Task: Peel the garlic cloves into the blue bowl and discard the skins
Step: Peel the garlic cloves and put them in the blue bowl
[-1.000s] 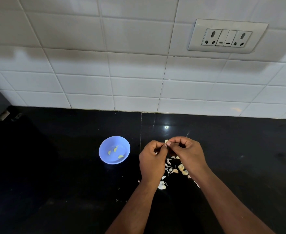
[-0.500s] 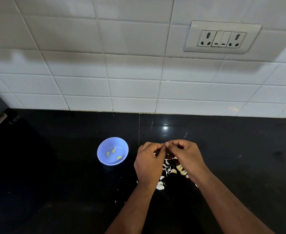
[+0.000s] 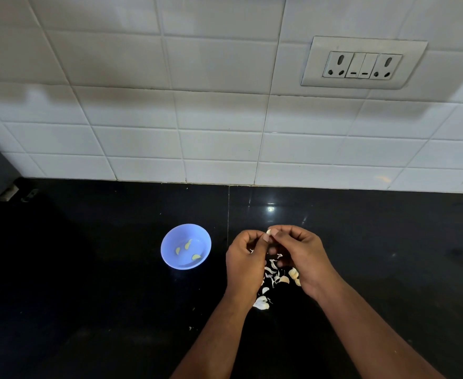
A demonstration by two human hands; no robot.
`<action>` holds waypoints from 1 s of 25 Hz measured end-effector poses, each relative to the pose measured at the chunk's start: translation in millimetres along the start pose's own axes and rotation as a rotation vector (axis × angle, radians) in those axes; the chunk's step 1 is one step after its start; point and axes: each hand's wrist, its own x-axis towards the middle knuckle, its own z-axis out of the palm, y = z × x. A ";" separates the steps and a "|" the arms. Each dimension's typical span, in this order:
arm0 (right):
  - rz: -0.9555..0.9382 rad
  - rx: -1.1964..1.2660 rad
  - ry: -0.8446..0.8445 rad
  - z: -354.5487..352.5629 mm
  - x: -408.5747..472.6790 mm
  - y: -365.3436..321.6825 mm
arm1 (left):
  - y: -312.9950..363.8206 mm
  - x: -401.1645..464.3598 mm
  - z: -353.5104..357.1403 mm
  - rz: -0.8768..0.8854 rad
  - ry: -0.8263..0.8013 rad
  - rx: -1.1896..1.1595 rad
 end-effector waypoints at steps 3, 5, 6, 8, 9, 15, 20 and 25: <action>0.044 0.062 0.017 3.4 1.3 0.5 | 0.5 -0.5 0.1 0.005 0.008 -0.006; 0.052 0.091 0.017 4.5 0.6 2.1 | 1.1 -0.7 -0.1 0.014 0.012 -0.001; 0.053 0.105 0.021 4.2 0.7 3.3 | 1.5 -1.2 0.0 0.019 0.012 0.006; 0.053 0.099 0.019 2.9 0.7 6.1 | 0.0 -1.5 0.2 0.030 0.005 0.030; 0.056 0.084 0.006 2.8 0.6 7.5 | -0.9 -1.4 0.1 0.040 0.002 0.048; 0.074 0.126 -0.121 2.5 -2.5 11.0 | 0.4 3.3 -0.3 0.092 -0.013 0.105; 0.038 0.152 -0.069 0.0 -0.4 13.0 | -3.2 -1.6 0.0 -0.013 -0.075 -0.051; -0.008 0.140 -0.056 -0.7 0.8 13.3 | -0.2 -1.7 -1.4 -0.016 -0.089 -0.082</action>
